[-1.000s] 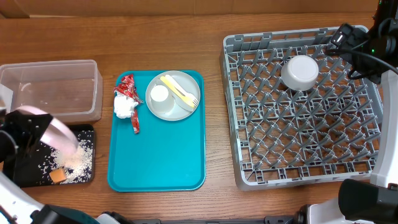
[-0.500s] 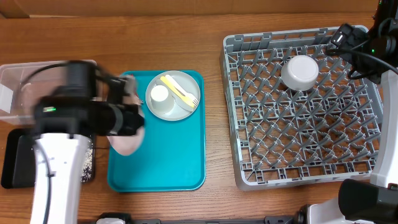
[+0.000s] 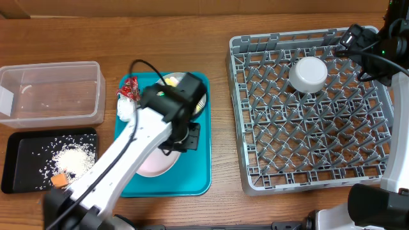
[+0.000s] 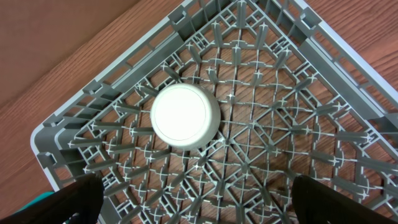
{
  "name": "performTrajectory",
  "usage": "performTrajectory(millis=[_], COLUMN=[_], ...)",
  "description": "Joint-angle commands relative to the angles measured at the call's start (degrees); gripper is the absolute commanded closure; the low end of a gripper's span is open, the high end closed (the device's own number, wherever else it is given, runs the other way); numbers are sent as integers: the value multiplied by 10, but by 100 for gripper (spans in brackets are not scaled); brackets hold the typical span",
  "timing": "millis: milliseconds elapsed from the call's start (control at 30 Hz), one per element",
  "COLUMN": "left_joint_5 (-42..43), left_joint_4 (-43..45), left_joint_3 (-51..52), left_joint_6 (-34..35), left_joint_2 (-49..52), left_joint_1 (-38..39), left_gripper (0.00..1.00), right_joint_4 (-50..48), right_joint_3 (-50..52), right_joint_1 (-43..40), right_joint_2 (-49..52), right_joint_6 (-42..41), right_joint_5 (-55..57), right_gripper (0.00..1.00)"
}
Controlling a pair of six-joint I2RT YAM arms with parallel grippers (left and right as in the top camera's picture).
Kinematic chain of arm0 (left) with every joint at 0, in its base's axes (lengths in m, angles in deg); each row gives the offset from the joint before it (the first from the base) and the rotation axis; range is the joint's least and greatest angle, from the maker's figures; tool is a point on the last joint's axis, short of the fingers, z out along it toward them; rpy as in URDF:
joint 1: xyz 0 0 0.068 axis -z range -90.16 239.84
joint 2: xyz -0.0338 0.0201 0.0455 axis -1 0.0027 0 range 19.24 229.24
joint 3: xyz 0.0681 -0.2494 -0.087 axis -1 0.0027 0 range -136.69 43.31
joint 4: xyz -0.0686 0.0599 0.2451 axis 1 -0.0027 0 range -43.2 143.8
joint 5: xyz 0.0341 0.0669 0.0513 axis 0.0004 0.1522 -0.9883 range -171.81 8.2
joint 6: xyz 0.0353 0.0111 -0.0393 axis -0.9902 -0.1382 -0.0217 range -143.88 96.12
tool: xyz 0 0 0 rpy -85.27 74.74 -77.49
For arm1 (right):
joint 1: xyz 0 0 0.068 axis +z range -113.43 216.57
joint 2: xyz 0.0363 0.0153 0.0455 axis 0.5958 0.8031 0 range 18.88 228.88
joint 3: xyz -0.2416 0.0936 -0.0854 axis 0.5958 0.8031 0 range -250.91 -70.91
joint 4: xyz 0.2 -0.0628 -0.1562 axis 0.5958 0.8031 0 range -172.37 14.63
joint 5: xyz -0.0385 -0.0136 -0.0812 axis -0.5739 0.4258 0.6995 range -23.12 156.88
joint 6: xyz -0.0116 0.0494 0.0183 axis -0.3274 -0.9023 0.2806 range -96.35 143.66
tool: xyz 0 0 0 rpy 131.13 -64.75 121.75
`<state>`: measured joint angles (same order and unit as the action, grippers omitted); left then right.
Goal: Sort waste into correct bins and load items into the dishwasher rack
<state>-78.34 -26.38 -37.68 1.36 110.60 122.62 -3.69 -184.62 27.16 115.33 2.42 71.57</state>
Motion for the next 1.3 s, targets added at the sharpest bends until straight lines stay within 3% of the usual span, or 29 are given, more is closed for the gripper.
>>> performTrajectory(millis=[0,167,400,667,900,967,1000,1033,1167,1233,1267], left_joint_5=[-9,9,11,35,-32,-66,-96,-117,-146,-144,-144], left_joint_4=[-2,-2,-2,-21,-92,-100,-102,-103,-116,-126,-133], left_joint_3=[2,2,2,-16,-134,-172,-190,-197,-201,-201,-201], left_joint_6=[44,48,48,40,35,42,49,60,90,96,95], left_joint_2=[43,76,83,82,49,26,9,-4,-49,-63,-67], left_joint_1=[21,35,42,40,24,7,-12,-28,-118,-176,-207], left_gripper=[96,94,78,85,84,73,47,42,36,0,0], right_joint_4=[-1,-1,-1,-1,-1,-1,-1,-2,-26,-36,-36], right_joint_3=[0,0,0,0,0,0,0,0,0,0,0], right_joint_1=[-2,-2,-2,-2,-2,-2,-2,-2,-2,-2,-2], right_joint_2=[-3,-3,-3,-3,-3,-3,-3,-3,-3,-3,-3], right_joint_6=[-5,-5,-5,-5,-5,-5,-5,-5,-14,-14,-14], right_joint_5=[2,2,2,2,2,2,2,2,-14,-30,-42], right_gripper=[0,0,0,0,0,0,0,0,0,0,0])
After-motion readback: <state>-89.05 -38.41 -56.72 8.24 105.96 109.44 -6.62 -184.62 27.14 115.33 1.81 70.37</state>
